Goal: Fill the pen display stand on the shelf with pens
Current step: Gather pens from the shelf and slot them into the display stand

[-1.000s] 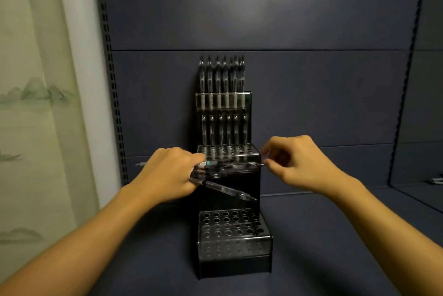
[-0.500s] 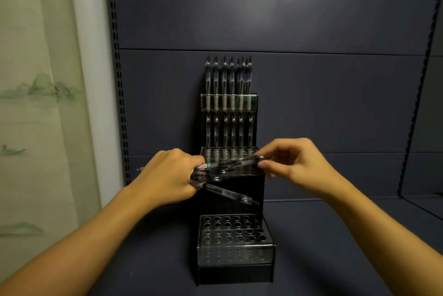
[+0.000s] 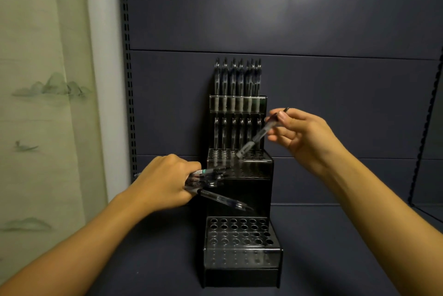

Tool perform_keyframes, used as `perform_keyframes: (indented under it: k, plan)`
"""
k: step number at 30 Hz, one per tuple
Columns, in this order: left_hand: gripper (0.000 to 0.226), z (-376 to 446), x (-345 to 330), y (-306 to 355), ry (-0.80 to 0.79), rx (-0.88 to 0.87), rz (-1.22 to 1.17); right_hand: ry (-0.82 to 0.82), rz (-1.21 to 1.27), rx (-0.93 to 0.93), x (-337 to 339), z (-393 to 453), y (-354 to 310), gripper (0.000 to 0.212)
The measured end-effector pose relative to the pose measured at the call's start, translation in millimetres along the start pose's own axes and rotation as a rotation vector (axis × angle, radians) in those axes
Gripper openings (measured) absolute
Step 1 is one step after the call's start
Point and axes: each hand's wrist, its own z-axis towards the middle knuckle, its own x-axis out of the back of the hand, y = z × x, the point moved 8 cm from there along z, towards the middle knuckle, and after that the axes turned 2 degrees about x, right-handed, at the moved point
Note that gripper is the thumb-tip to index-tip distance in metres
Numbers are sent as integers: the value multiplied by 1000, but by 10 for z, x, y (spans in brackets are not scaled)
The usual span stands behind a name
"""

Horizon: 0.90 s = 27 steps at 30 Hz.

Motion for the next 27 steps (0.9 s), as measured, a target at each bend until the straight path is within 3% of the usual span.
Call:
perform_keyframes:
  k: [9,12,27]
  plan:
    - [14,-81,-74,-61,-40,33,12,92,242,-99,-250,402,3,9]
    - [18,-108,-95,-92,-49,43,30,94,235,-81,-354,491,21,17]
    - [9,-249,-96,-172,-135,81,40,33,-392,63,-776,587,48,24]
